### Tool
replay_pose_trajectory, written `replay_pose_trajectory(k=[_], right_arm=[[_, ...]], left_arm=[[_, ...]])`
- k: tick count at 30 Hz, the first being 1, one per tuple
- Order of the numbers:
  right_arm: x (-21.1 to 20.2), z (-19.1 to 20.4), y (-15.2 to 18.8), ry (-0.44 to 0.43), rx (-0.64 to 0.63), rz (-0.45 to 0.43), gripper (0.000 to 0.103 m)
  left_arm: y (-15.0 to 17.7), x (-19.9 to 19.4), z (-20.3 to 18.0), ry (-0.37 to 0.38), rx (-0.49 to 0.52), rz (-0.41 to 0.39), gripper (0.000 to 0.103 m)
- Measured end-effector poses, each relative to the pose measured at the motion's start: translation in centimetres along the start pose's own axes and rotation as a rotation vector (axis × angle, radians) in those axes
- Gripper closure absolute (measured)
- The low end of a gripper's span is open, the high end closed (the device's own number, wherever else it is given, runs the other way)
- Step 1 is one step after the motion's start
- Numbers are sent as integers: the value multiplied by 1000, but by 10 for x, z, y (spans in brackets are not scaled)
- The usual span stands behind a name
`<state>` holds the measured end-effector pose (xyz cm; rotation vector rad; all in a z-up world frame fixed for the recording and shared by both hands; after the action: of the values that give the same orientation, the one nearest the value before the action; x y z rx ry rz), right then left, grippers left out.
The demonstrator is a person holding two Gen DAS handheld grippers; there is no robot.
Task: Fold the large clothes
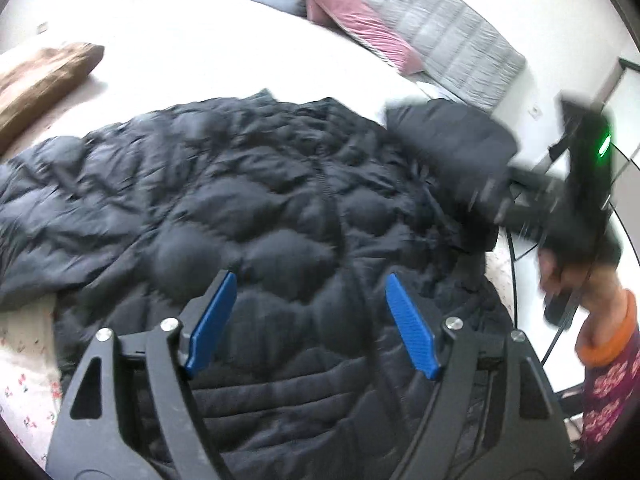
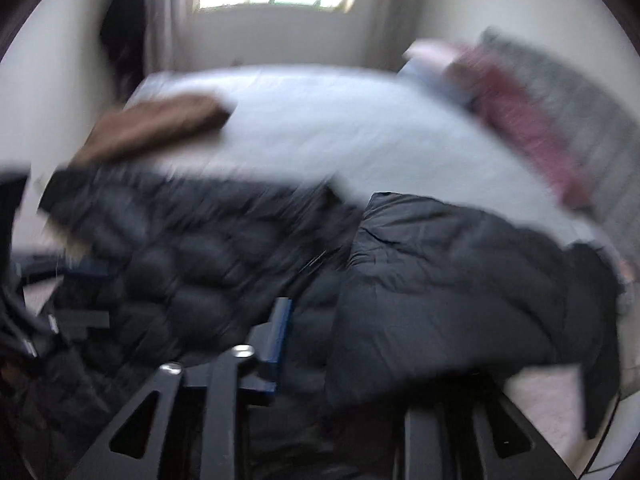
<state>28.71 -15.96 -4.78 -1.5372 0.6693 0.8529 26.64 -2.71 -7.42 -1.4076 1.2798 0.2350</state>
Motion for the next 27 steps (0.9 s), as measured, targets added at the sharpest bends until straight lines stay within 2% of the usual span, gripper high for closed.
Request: replay_pose_trajectory(k=[1, 2, 4, 7, 11, 13, 15, 18, 22, 24, 27], right_arm=[[18, 7, 14, -21, 7, 75, 50], [32, 11, 23, -35, 14, 134, 46], [57, 20, 51, -65, 32, 272, 46], [61, 16, 76, -113, 78, 332, 46], [28, -8, 83, -212, 177, 288, 32], [0, -25, 86, -273, 221, 248, 30], [-22, -42, 90, -287, 245, 211, 29], [-49, -67, 91, -235, 259, 164, 27], [-68, -103, 97, -112, 274, 126, 27], [-72, -117, 101, -106, 301, 119, 27], [-71, -129, 102, -98, 345, 92, 27]], left_arm=[[2, -1, 4, -7, -6, 3, 25], [5, -2, 7, -14, -7, 9, 25], [8, 0, 10, -27, 0, 23, 25], [6, 8, 4, -38, 19, 36, 25], [-2, 17, -14, -23, 53, 41, 25], [-7, 26, -29, -16, 79, 47, 25], [-11, 38, -46, -9, 113, 58, 25], [-14, 59, -79, -16, 188, 76, 25], [-19, 88, -122, -8, 287, 88, 24], [-20, 108, -141, -19, 328, 104, 24], [-20, 135, -159, -79, 370, 120, 24]])
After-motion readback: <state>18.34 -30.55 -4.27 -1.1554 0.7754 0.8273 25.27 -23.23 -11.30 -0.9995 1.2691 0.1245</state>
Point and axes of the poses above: each gripper's, at about its wrist camera, not at the fingertips, and x roughly the way its jaws point, z to its left, y to its underside, the point moved 4 cm from there along x, roughly the way its jaws point, and after that the axes turned 8 degrees about x, right-handed, at the moved point
